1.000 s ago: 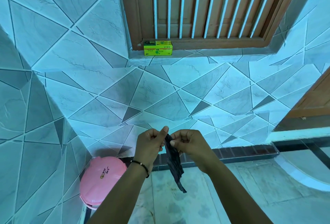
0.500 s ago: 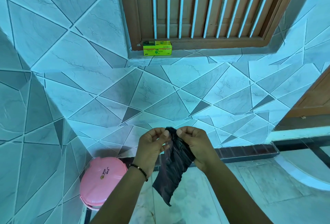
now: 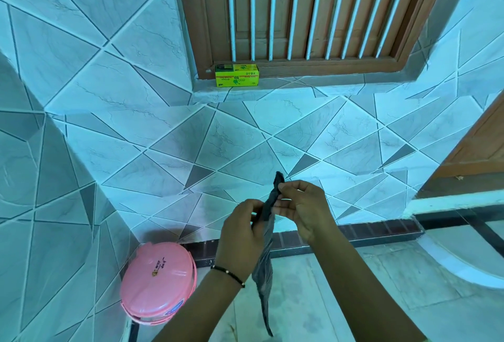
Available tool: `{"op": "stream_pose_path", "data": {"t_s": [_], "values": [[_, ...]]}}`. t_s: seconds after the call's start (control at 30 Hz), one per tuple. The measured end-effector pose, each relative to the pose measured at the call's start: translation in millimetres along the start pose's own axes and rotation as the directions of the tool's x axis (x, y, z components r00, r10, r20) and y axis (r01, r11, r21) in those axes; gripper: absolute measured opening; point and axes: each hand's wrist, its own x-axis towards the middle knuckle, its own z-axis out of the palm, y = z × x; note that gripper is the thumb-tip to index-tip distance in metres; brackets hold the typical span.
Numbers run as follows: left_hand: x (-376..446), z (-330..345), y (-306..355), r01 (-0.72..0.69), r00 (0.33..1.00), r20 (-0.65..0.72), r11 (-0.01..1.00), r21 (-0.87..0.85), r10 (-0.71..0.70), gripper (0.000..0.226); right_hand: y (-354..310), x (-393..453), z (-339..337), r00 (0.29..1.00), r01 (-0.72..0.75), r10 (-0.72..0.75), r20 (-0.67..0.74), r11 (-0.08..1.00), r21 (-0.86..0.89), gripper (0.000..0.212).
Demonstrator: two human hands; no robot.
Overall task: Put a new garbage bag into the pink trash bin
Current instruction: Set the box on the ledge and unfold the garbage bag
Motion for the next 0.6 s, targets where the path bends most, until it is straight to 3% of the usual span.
{"op": "stream_pose_path", "data": {"t_s": [0.13,0.23,0.33,0.43,0.53,0.6], "values": [[4,-11,-2,-0.051,0.995,-0.083,0.998,0.031,0.054,0.018,-1,2,-7,0.998,0.034,-0.034,-0.059,0.999,-0.001,0.013],[4,-11,-6,-0.043,0.993,-0.108,0.998,0.036,0.047,0.016,1,1,-10,0.999,0.050,-0.050,-0.017,0.999,-0.012,0.012],[8,-10,-9,0.125,0.986,-0.087,0.971,-0.205,-0.145,0.020,4,2,-14,0.995,0.101,-0.100,0.025,0.993,-0.056,0.017],[12,-14,-9,0.231,0.966,-0.019,0.891,-0.391,-0.259,0.023,13,6,-22,0.994,0.105,-0.095,0.056,0.967,-0.232,0.050],[14,-15,-9,0.267,0.955,0.024,0.827,-0.495,-0.295,0.021,22,5,-25,0.976,0.042,0.029,0.217,0.949,-0.312,0.084],[14,-13,-10,0.272,0.953,0.035,0.800,-0.535,-0.300,0.031,24,4,-22,0.952,0.036,0.055,0.302,0.957,-0.287,0.071]]}}
